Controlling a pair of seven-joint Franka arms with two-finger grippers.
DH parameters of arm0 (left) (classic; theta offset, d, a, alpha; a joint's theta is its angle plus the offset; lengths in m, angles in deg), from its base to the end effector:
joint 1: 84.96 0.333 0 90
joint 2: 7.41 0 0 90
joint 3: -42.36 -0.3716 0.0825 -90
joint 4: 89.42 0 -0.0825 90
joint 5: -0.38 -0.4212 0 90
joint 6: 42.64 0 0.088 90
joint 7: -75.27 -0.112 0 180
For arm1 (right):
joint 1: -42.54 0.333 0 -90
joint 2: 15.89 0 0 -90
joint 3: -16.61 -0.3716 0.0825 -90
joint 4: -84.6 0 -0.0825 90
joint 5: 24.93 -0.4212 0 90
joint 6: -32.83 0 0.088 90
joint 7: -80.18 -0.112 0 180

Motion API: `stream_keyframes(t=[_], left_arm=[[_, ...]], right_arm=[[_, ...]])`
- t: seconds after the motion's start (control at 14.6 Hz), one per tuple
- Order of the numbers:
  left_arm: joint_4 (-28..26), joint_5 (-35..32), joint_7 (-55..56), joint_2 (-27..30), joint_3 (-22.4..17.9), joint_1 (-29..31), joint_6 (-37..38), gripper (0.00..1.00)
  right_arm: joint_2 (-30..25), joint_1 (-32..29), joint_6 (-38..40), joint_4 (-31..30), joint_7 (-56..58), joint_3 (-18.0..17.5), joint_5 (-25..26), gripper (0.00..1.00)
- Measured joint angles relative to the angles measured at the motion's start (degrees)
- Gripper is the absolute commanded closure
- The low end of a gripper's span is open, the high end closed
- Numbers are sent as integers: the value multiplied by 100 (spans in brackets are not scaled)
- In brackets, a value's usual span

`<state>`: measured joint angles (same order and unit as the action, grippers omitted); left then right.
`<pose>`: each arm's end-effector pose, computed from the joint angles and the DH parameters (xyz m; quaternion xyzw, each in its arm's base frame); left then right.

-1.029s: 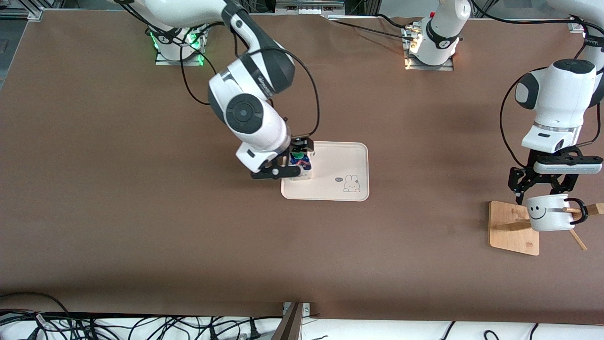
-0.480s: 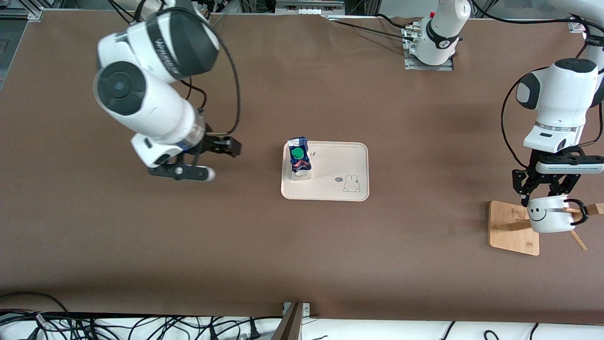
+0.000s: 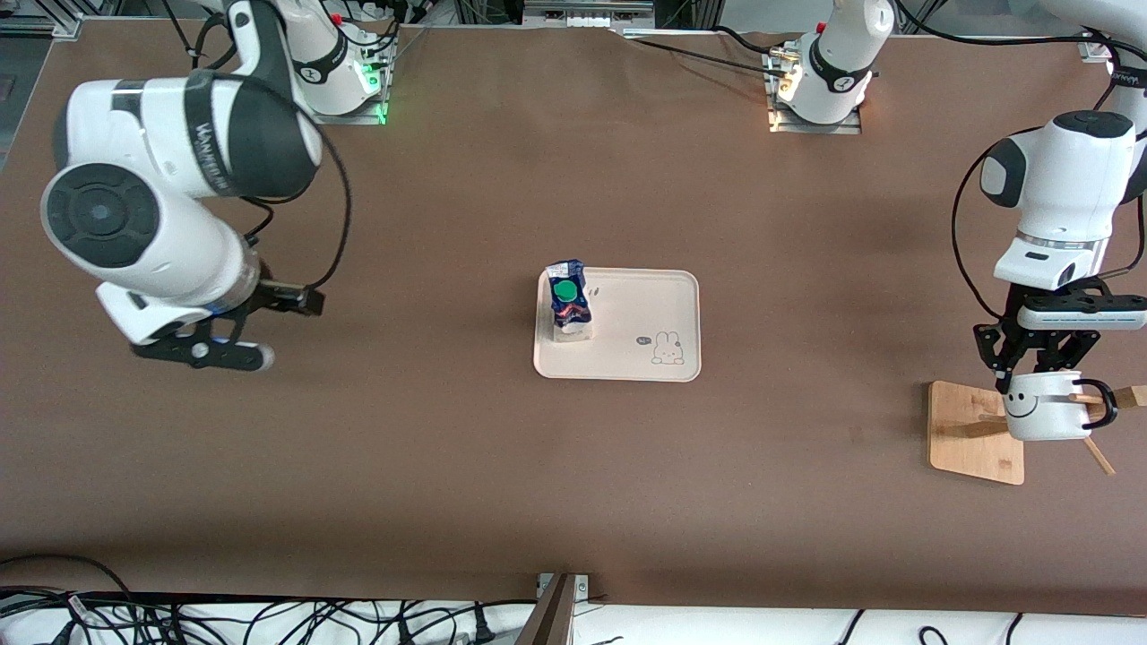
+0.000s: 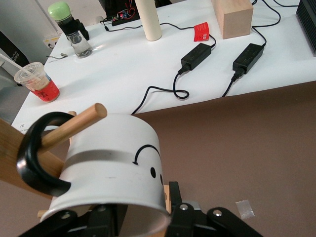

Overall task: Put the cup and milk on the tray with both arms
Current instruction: 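Withdraw the right gripper while the left gripper lifts the mug off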

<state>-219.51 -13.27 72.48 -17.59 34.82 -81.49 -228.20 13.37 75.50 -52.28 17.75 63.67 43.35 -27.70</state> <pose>0.6123 0.0927 0.3953 -0.9217 0.0530 -0.3735 0.0908 0.7178 0.1734 0.5553 0.9911 -0.0708 -0.0511 0.1002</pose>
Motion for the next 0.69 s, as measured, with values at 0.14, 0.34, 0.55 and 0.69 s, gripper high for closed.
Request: stream_keyframes(t=[0.14,0.34,0.55,0.69], left_arm=[[-3,0,2,-1,20,-8,0,100],[-3,0,1,1,22,-12,0,100],[-2,0,1,9,21,-12,0,100],[-2,0,1,18,23,-14,2,100]], right_arm=[[-35,-423,-161,53,91,56,-96,0],[-319,-1034,-81,262,341,261,-211,0],[-727,-1191,35,271,416,310,-234,0],[-751,-1155,19,269,534,238,-239,0]])
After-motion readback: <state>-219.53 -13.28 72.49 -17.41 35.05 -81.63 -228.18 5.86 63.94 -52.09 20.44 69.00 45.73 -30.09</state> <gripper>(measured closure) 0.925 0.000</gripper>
